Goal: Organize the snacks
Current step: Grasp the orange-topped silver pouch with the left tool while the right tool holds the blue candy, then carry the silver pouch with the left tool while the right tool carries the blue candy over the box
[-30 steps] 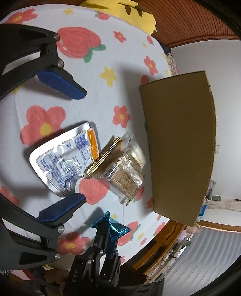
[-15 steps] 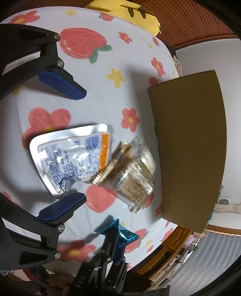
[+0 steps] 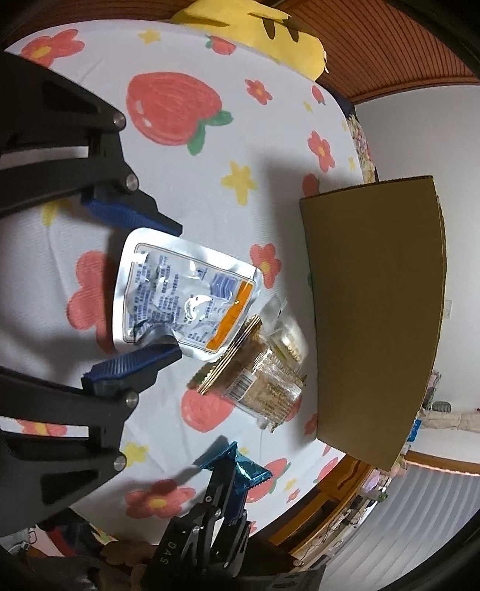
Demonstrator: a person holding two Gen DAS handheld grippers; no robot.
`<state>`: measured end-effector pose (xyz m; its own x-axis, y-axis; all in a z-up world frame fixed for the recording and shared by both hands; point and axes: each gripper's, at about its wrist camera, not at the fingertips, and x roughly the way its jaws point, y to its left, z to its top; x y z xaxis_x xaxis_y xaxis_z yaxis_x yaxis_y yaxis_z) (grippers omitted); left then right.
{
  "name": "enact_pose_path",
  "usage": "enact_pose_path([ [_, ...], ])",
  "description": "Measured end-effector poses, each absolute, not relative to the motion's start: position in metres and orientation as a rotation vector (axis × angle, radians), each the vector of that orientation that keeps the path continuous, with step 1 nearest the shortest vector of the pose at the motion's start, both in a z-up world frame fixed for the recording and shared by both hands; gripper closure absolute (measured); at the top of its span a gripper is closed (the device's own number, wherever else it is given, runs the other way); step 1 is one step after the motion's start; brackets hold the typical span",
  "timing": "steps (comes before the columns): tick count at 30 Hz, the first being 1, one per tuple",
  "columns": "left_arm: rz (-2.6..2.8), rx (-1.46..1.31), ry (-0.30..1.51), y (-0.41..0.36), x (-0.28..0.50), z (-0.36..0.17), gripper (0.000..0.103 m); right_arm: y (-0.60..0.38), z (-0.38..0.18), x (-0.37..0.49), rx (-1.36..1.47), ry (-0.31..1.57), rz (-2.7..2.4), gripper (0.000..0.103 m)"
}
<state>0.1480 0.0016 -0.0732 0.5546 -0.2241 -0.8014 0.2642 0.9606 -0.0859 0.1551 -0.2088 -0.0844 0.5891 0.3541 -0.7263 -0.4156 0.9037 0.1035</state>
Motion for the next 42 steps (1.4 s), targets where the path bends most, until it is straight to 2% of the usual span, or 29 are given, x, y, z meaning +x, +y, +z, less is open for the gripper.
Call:
enact_pose_path([
  [14,-0.334,0.087,0.882,-0.003,0.128,-0.064,0.061,-0.208,-0.085,0.155,-0.080,0.828,0.449,0.076],
  [42,-0.331,-0.032,0.712,0.021,0.117,-0.018,0.061,-0.212,-0.080,0.151,-0.071,0.780,0.450,0.076],
])
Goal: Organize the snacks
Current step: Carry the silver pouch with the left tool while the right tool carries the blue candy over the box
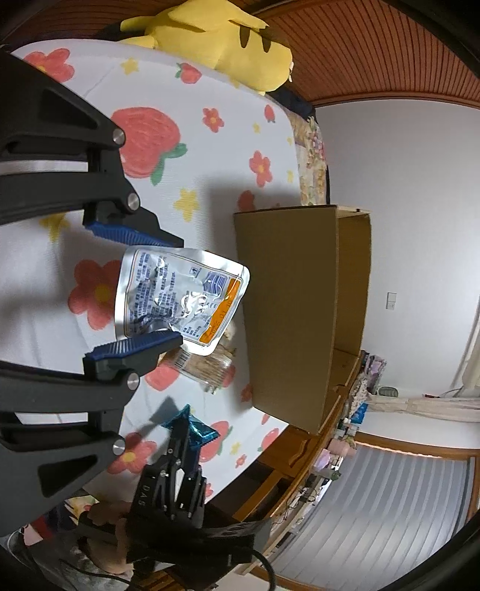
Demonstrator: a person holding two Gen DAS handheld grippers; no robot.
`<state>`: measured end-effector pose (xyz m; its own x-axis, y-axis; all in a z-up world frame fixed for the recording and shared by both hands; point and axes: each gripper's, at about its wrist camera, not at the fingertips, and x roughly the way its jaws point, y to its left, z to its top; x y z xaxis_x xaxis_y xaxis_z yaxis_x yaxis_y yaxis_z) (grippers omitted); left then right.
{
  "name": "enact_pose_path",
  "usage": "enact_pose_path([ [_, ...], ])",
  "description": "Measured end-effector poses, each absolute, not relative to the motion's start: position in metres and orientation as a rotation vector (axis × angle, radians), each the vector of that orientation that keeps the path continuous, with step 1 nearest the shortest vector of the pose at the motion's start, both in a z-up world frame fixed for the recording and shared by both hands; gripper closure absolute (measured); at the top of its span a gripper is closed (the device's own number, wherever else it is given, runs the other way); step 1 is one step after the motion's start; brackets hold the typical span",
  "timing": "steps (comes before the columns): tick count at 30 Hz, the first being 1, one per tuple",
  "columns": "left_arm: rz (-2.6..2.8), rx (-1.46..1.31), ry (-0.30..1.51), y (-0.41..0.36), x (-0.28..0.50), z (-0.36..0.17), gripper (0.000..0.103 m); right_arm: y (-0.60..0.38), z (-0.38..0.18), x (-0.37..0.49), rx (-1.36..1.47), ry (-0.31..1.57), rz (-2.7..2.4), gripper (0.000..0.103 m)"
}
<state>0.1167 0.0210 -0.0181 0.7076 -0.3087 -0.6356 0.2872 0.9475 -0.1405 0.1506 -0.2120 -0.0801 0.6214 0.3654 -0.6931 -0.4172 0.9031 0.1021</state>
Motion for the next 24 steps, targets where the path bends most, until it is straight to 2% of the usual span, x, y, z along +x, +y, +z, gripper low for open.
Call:
enact_pose_path([
  [12,-0.326,-0.041,0.661,0.022,0.124,-0.001,0.061,-0.213,-0.074,0.147,-0.071,0.764,0.452,0.076],
  [24,-0.334,-0.032,0.599,0.015,0.143,0.029,0.061,-0.214,-0.020,0.153,-0.093,0.655,0.452,0.076],
])
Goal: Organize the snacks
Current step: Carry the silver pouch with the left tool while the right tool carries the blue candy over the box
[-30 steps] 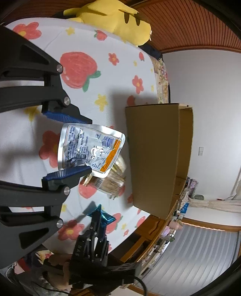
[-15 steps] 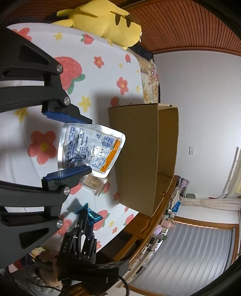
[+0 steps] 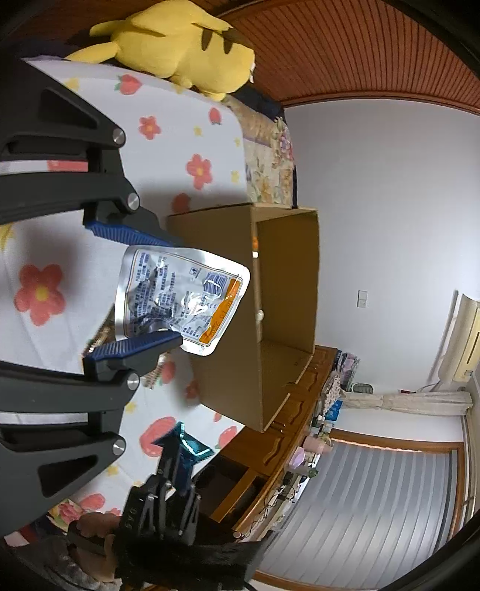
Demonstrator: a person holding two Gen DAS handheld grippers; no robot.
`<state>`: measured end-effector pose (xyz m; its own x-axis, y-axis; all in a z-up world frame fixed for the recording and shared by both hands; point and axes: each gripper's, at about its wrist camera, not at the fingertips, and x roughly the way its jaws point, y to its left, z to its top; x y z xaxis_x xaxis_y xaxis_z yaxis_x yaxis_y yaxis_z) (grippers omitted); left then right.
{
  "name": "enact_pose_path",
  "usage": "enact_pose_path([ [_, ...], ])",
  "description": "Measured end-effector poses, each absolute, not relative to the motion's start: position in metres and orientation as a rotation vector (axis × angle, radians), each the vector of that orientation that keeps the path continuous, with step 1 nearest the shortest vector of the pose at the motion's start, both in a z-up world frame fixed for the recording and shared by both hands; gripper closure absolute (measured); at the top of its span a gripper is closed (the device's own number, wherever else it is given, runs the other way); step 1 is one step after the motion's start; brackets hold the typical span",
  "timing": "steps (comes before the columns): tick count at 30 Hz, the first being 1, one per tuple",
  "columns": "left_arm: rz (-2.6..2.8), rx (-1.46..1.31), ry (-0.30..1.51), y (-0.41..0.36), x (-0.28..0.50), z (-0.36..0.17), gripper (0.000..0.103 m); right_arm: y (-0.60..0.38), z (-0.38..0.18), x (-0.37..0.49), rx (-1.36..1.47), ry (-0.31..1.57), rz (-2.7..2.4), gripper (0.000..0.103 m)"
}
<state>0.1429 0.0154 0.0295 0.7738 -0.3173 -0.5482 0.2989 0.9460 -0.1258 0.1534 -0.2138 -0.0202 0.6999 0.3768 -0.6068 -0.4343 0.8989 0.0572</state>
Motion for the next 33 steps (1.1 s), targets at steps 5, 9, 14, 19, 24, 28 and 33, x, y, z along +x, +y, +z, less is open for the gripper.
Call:
enact_pose_path([
  [5,-0.346,-0.015,0.559,0.008,0.146,0.048,0.060,-0.214,0.011,0.160,-0.100,0.592,0.448,0.076],
  [9,-0.350,-0.004,0.535,0.004,0.151,0.059,0.060,-0.213,0.030,0.165,-0.108,0.550,0.446,0.076],
  [14,-0.338,-0.009,0.513,0.003,0.166,0.067,0.060,-0.210,0.047,0.174,-0.118,0.517,0.445,0.076],
  [19,-0.301,-0.028,0.518,0.009,0.191,0.067,0.060,-0.211,0.054,0.183,-0.117,0.504,0.443,0.076],
  [24,-0.274,-0.059,0.541,0.013,0.222,0.063,0.060,-0.212,0.056,0.199,-0.118,0.499,0.424,0.076],
  [28,-0.257,-0.078,0.545,0.011,0.240,0.060,0.060,-0.213,0.055,0.212,-0.115,0.499,0.400,0.076],
  [33,-0.257,-0.088,0.564,0.006,0.257,0.052,0.060,-0.214,0.050,0.230,-0.096,0.506,0.378,0.076],
])
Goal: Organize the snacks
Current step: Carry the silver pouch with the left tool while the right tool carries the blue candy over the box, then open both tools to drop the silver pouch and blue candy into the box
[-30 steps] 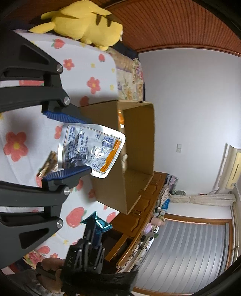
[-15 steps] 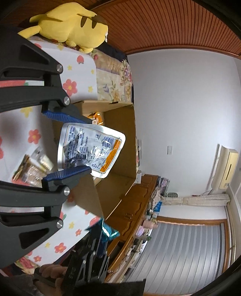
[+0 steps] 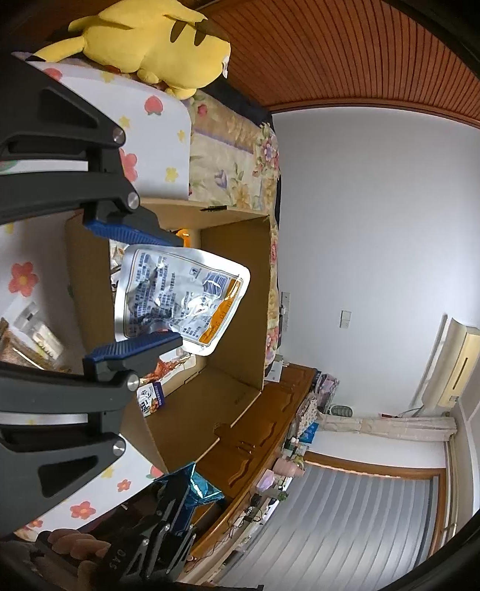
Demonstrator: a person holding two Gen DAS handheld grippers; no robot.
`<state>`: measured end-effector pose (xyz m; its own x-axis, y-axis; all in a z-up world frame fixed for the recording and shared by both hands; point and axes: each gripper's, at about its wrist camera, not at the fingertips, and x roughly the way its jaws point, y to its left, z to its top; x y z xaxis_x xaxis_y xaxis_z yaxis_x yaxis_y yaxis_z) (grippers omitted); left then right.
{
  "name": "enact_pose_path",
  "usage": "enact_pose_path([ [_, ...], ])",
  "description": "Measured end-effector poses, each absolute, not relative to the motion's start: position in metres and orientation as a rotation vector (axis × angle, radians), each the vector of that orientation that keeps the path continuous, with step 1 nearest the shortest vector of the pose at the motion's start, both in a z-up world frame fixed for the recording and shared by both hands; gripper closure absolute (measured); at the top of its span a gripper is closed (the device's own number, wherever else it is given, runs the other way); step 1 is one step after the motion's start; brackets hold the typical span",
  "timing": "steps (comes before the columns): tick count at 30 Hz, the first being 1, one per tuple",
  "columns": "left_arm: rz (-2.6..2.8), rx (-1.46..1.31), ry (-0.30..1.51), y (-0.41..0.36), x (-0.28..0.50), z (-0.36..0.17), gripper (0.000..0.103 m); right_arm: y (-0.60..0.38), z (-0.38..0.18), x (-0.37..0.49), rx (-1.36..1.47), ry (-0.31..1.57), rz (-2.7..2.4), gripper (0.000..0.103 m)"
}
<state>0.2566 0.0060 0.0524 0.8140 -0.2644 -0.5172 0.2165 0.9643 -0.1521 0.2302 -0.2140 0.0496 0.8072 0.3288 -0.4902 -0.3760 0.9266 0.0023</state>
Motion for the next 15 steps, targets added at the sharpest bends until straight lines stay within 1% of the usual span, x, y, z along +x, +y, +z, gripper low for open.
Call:
enact_pose_path([
  [10,-0.260,-0.053,0.602,-0.010,0.270,0.043,0.059,-0.217,0.033,0.261,-0.043,0.565,0.350,0.076],
  [15,-0.251,-0.052,0.624,-0.012,0.275,0.036,0.054,-0.219,0.026,0.276,-0.007,0.610,0.352,0.075],
])
